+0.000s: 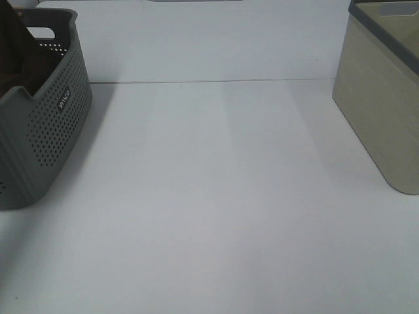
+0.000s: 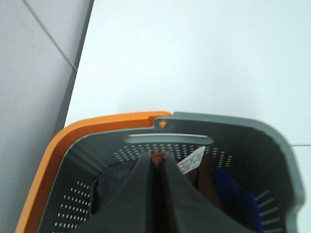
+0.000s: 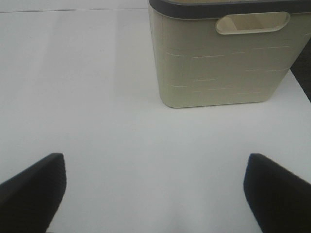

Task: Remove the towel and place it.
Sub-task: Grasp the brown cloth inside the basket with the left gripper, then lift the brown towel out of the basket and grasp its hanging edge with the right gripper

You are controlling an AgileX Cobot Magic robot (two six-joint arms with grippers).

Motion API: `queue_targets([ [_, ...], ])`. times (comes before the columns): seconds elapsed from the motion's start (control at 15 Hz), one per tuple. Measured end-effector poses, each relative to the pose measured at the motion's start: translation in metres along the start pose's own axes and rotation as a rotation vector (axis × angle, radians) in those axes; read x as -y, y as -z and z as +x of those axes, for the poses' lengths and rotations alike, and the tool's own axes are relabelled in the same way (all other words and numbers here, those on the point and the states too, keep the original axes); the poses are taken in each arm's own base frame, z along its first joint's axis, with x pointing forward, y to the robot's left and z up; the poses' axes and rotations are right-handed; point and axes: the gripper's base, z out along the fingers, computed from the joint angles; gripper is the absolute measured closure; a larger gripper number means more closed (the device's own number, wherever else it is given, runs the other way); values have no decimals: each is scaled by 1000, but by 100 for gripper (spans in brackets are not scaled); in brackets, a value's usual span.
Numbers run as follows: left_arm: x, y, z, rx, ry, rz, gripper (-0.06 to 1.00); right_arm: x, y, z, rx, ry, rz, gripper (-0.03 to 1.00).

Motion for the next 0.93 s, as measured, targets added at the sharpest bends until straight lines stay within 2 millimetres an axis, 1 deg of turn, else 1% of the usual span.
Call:
queue_targets([
  [0.07, 7, 18, -9, 42, -16, 25, 94, 0, 0, 0, 0, 0, 0, 4],
  [0.2, 24, 62, -27, 136, -52, 72, 94, 0, 0, 0, 0, 0, 0, 4],
  [0.27, 43, 108, -43, 248, -77, 123, 94, 0, 0, 0, 0, 0, 0, 4],
  [0.4, 67, 149, -52, 338, -85, 215, 94, 0, 0, 0, 0, 0, 0, 4],
  [0.47, 80, 165, -53, 365, -95, 274, 94, 0, 0, 0, 0, 0, 0, 4],
  [0.53, 88, 172, -53, 374, -104, 306, 94, 0, 0, 0, 0, 0, 0, 4],
  [0.6, 106, 186, -51, 386, -136, 376, 94, 0, 0, 0, 0, 0, 0, 4],
  [0.8, 160, 212, -37, 357, -255, 541, 94, 0, 0, 0, 0, -1, -3, 4],
  [0.93, 192, 230, -23, 323, -353, 620, 94, -1, 0, 0, 0, -5, -10, 4],
])
